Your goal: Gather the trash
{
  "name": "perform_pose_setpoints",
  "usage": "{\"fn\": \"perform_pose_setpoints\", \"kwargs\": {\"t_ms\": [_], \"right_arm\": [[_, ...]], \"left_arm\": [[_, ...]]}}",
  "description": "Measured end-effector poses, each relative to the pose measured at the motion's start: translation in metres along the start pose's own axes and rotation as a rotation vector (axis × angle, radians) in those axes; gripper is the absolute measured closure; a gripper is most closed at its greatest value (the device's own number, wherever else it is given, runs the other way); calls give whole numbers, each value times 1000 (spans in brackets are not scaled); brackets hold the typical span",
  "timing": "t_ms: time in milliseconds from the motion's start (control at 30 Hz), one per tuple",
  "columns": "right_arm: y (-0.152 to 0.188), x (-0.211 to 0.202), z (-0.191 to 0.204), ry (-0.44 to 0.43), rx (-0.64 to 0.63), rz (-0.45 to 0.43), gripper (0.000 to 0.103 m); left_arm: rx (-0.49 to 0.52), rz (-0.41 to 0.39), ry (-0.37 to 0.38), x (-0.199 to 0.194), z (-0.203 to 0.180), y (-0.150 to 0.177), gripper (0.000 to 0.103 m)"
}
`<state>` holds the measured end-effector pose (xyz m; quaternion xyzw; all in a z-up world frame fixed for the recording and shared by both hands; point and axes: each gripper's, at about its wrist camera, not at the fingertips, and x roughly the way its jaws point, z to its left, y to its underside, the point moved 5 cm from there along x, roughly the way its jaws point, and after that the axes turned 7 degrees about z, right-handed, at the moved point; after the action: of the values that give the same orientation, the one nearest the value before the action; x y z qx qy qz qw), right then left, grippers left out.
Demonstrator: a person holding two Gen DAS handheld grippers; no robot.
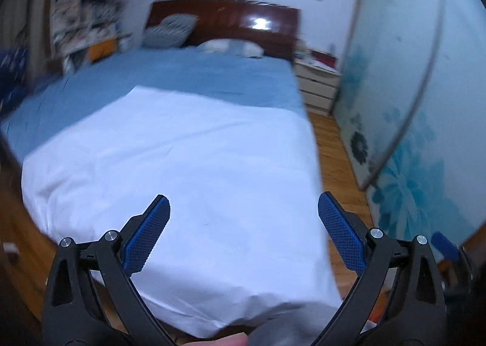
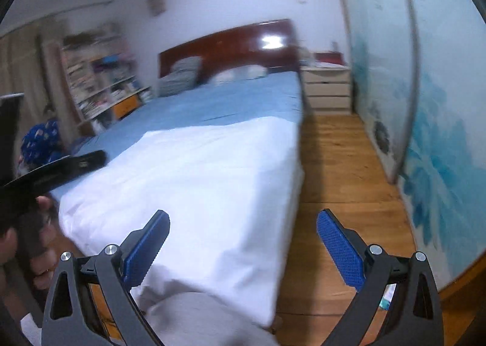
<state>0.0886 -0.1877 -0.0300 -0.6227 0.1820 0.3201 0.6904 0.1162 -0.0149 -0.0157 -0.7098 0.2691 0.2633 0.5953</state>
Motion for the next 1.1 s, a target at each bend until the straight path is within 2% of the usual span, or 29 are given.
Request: {"fn": "perform_pose_setpoints", "kwargs": {"t_ms": [100,233,300,500,767,1100], "right_arm": [[11,2,29,-13,-27,-9,7],[23,-2,56,8,-97,-53,7],[26,1,61,17,-111,-41,7],[28,11,59,19,-80,19,7],[26,28,57,15,-105,34,7],[25,36,48,5,-56,81,7]], "left_arm": [[-48,19,-21,10,19,1,6],[-19,-17,-14,3,18,2,6],[-2,-28,-13,2,15,2,6],[1,-41,-6,-9,24,7,6],[-14,-48,-20,-14,24,9,6],[-8,-36,-54,-14,22,10,6]]}}
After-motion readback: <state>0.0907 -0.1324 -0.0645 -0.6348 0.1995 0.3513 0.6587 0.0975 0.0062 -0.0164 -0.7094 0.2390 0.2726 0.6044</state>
